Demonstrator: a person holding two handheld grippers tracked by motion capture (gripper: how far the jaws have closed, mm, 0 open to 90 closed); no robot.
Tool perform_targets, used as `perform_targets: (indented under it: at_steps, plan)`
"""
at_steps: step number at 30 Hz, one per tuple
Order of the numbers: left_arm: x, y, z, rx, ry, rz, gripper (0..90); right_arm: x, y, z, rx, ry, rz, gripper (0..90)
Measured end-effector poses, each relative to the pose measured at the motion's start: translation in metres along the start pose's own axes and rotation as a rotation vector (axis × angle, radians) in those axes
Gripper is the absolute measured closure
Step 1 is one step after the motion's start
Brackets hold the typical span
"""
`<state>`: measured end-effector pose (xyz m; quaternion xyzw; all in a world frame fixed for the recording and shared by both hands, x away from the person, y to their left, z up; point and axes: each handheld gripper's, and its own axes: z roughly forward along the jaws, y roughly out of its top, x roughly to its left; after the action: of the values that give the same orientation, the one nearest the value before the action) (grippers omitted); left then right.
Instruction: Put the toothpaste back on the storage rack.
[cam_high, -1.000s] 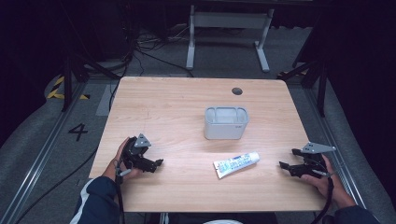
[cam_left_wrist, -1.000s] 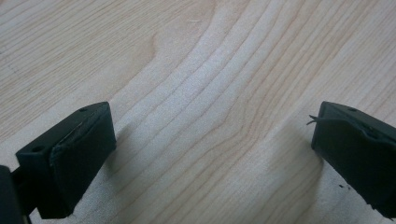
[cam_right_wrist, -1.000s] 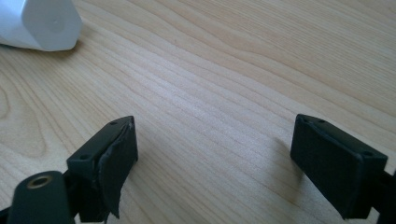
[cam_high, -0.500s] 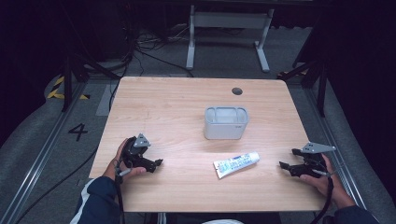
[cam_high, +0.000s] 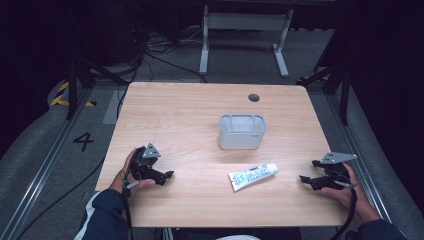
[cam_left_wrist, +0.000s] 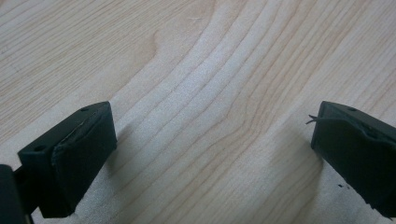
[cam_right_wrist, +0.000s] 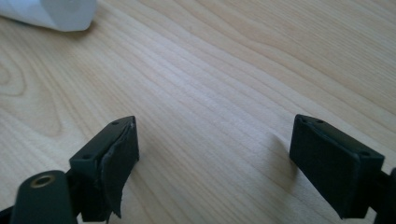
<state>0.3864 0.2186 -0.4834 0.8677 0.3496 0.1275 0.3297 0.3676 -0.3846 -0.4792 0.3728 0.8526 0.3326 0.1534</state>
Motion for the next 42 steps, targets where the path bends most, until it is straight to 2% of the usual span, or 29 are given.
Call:
perform_targets:
  at_steps: [4, 8, 11, 14, 15, 16, 21, 23, 29, 32, 34, 35, 37, 42]
  plan:
    - [0.0, 0.0, 0.0, 0.003, -0.001, 0.001, 0.5, 0.004, 0.006, -0.003, 0.004, 0.026, -0.038, 18.1]
    - [0.0, 0.0, 0.0, -0.003, 0.002, 0.0, 0.8, 0.007, 0.012, -0.006, -0.006, 0.04, -0.054, 18.4]
    - [0.0, -0.001, 0.0, -0.004, 0.0, -0.002, 0.8, 0.012, 0.022, -0.01, -0.011, 0.068, -0.095, 18.6]
    - [0.0, -0.001, 0.0, -0.005, 0.0, -0.002, 0.8, 0.016, 0.032, -0.011, -0.005, 0.078, -0.138, 19.1]
    - [0.0, -0.001, 0.0, -0.005, 0.0, -0.002, 0.8, 0.016, 0.032, -0.011, -0.005, 0.078, -0.138, 19.1]
    - [0.0, -0.001, 0.0, -0.004, 0.0, -0.002, 0.8, 0.019, 0.041, -0.012, -0.001, 0.086, -0.163, 19.2]
    - [0.0, -0.001, 0.0, -0.005, 0.0, -0.002, 0.8, 0.03, 0.059, -0.011, -0.002, 0.121, -0.239, 19.7]
    - [0.0, -0.001, 0.0, -0.005, 0.001, -0.001, 0.8, 0.032, 0.061, -0.01, -0.001, 0.124, -0.245, 19.8]
    - [0.0, -0.001, 0.0, -0.005, 0.0, -0.002, 0.8, 0.048, 0.079, -0.007, 0.015, 0.181, -0.321, 21.3]
    - [0.0, -0.001, 0.0, -0.005, 0.0, -0.002, 0.8, 0.055, 0.088, -0.004, 0.026, 0.194, -0.359, 21.3]
    - [0.0, -0.001, 0.0, -0.005, 0.001, -0.001, 0.8, 0.062, 0.096, -0.001, 0.03, 0.225, -0.39, 21.6]
    - [0.0, -0.001, 0.0, -0.005, 0.001, -0.001, 0.8, 0.062, 0.096, -0.001, 0.03, 0.225, -0.39, 21.6]
    - [0.0, -0.001, 0.0, -0.003, 0.002, -0.003, 0.8, 0.073, 0.105, 0.004, 0.055, 0.249, -0.442, 22.6]
    - [0.0, -0.001, 0.0, -0.003, 0.002, -0.002, 0.8, 0.084, 0.112, 0.011, 0.087, 0.271, -0.488, 23.7]
